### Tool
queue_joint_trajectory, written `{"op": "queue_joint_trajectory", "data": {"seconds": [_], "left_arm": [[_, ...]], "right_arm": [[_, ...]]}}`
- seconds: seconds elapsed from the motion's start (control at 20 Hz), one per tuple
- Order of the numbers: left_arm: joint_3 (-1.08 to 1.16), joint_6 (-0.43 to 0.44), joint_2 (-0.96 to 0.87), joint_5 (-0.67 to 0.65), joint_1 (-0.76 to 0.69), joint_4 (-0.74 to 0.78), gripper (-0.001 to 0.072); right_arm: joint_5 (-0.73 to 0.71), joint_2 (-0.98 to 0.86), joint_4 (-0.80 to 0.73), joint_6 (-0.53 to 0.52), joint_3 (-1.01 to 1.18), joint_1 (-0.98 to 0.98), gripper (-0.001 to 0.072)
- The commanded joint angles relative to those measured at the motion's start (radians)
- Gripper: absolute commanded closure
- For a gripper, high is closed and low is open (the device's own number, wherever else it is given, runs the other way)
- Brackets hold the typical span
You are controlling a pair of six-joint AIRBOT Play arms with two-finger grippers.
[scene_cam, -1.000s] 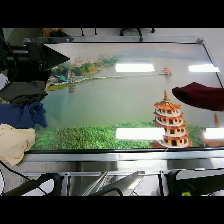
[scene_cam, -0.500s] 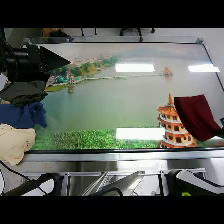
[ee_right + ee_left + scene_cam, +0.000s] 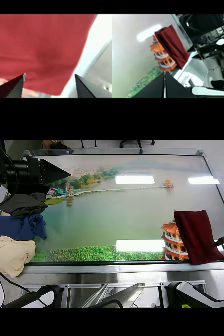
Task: Fold the shirts.
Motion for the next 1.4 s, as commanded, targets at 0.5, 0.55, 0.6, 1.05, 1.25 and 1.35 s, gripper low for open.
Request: {"op": "queue_joint_trajectory", "data": {"seconds": [0.5,0.55,0.6,1.05,1.25,1.35], "left_arm": [[-0.309,0.035,0.149,0.158,-0.113,0.198,0.0694],[-0.443,0.037,0.224,0.203,-0.154,0.222,0.0694],[-0.584,0.035,0.31,0.255,-0.192,0.237,0.0694],[-1.252,-0.092,0.856,0.421,-0.27,0.237,0.0693],[-1.256,-0.142,0.949,0.431,-0.27,0.238,0.0693],[-1.256,-0.152,0.964,0.435,-0.271,0.237,0.0693]], "right_arm": [[-0.201,0.014,0.529,-0.273,0.095,0.82,0.0696],[-0.201,0.018,0.502,-0.272,0.033,0.938,0.0696],[-0.197,0.024,0.483,-0.269,-0.027,1.041,0.0696],[-0.199,0.045,0.506,-0.269,-0.146,1.192,0.0695],[-0.201,0.045,0.508,-0.269,-0.146,1.192,0.0696],[-0.201,0.045,0.508,-0.269,-0.146,1.192,0.0695]]}}
